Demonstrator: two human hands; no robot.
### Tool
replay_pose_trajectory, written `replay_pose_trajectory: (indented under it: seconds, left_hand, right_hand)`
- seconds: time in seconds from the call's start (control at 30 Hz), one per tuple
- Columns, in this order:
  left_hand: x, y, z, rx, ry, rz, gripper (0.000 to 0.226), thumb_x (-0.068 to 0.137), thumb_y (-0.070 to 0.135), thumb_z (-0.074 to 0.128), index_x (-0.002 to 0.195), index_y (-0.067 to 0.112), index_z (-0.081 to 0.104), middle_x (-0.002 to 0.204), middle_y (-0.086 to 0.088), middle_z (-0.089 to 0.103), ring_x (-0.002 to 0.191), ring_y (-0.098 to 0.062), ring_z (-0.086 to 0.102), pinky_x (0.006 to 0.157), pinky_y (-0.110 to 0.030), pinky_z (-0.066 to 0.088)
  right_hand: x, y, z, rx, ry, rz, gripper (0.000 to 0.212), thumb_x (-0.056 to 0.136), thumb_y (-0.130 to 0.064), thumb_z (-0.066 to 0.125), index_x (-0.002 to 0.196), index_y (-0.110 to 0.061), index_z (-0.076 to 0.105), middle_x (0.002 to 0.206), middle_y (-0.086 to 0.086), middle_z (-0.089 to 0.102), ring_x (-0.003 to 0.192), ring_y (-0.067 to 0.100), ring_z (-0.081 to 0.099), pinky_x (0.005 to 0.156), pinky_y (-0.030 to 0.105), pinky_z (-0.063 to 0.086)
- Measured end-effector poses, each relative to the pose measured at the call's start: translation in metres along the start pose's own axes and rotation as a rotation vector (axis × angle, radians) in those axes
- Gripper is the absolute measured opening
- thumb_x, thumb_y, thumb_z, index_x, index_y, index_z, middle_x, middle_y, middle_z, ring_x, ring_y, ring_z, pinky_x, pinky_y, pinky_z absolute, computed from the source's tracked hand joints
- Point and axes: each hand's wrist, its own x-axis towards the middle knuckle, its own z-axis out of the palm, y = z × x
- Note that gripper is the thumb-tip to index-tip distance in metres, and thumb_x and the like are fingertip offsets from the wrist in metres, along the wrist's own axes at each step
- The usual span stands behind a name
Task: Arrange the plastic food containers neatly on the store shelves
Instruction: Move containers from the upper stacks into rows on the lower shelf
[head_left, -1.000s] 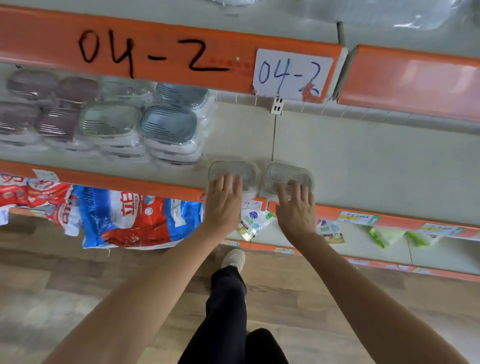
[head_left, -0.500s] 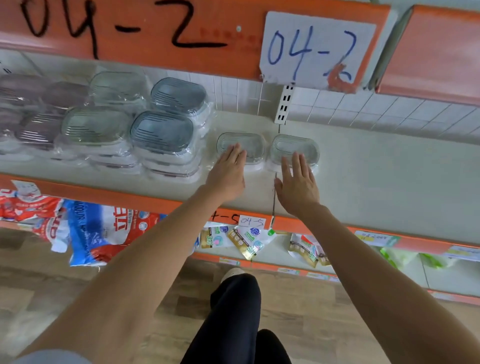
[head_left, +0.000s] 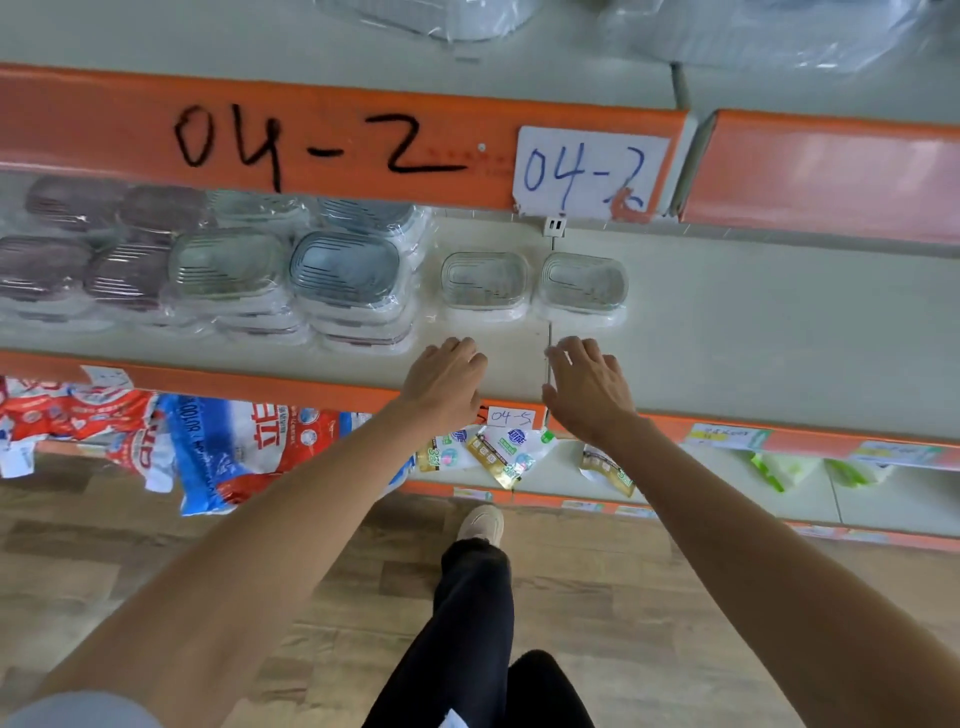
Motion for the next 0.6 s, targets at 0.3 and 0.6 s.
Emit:
replay_pose_trajectory:
  seconds: [0.3,0.6]
  left_hand:
    - [-0.089,0.022,-0.097,0.129,-0.064,0.043,0.022,0.093,0.022,0.042,0.099,0.008,0.058,0.097,-0.008,0.061,0.087,-0.026,0.06,0.066,-0.032,0.042]
    - [-0.134,0.02,-0.21,0.097,0.267,0.035,0.024,0.091,0.027,0.044,0.085,0.013,0.063,0.076,-0.004,0.065,0.074,-0.025,0.062,0.057,-0.027,0.038]
  right_hand:
    - [-0.096,-0.03,-0.094,-0.021,-0.006,-0.091,0.032,0.088,-0.014,0.05,0.119,-0.01,0.047,0.119,0.006,0.051,0.113,0.022,0.045,0.081,0.029,0.037]
    - [-0.132,-0.064,-0.207,-0.132,0.257,-0.235,0.031,0.092,-0.022,0.047,0.12,-0.01,0.051,0.118,0.007,0.056,0.115,0.025,0.049,0.089,0.035,0.041]
